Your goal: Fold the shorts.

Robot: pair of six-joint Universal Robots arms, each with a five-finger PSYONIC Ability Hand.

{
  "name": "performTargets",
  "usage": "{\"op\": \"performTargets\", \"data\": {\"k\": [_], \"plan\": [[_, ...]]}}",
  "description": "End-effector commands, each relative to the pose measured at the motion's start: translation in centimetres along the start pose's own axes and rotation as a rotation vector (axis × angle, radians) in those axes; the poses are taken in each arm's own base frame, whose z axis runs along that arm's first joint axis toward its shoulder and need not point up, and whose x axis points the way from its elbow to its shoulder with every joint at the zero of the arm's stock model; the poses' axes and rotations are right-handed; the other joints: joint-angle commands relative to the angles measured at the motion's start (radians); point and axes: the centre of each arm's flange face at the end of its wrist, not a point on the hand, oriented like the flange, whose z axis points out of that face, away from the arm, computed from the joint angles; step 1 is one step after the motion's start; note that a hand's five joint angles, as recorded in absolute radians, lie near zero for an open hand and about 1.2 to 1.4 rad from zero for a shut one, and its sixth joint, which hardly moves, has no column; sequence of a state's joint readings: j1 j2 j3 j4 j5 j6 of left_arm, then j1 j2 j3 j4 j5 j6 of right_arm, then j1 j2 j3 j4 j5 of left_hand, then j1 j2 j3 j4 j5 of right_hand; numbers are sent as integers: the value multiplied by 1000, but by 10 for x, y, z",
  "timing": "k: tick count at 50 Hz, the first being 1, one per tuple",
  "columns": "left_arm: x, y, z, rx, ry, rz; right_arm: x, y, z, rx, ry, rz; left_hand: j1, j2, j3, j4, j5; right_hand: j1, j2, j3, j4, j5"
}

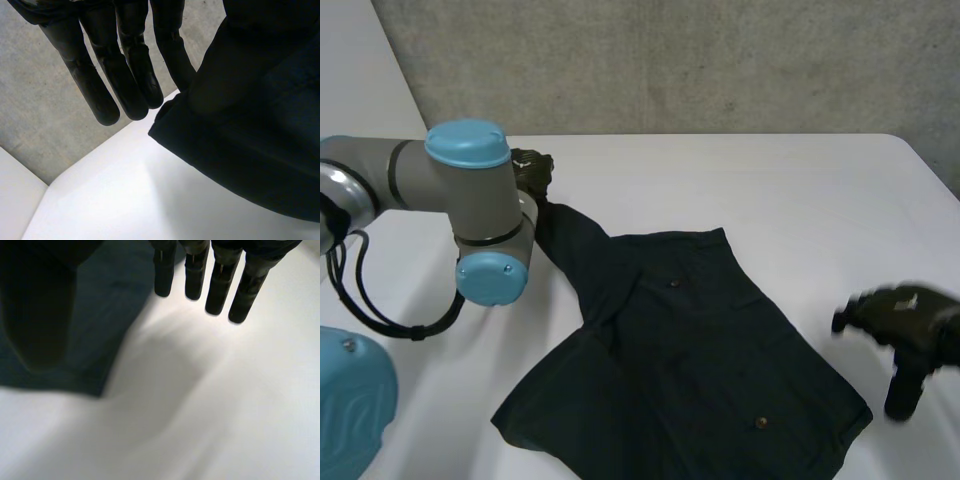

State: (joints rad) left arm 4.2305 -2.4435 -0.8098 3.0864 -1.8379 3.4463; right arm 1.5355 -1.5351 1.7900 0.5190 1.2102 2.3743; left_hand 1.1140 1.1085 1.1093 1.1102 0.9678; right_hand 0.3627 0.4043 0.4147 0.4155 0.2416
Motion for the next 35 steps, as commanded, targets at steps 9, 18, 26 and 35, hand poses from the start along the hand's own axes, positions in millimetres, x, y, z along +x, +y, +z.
{"op": "performTargets", "data": {"k": [9, 18, 26, 35], "plan": [[-20, -73, -63, 155, 166, -121, 15, -86, 73, 368, 40, 122, 236, 241, 240, 240, 207, -188, -230, -240, -241, -242], [-25, -115, -119, 279, 307, -177, -18, -102, 140, 390, -96, 166, 230, 235, 235, 234, 201, -188, -230, -240, -241, -242], [-26, -123, -157, 329, 435, -167, -51, -114, 184, 471, -185, 162, 230, 235, 235, 234, 201, -188, -230, -240, -241, -242], [-35, -124, -179, 383, 499, -151, -68, -120, 221, 563, -296, 137, 239, 244, 243, 242, 210, 967, 926, 915, 914, 914]]}}
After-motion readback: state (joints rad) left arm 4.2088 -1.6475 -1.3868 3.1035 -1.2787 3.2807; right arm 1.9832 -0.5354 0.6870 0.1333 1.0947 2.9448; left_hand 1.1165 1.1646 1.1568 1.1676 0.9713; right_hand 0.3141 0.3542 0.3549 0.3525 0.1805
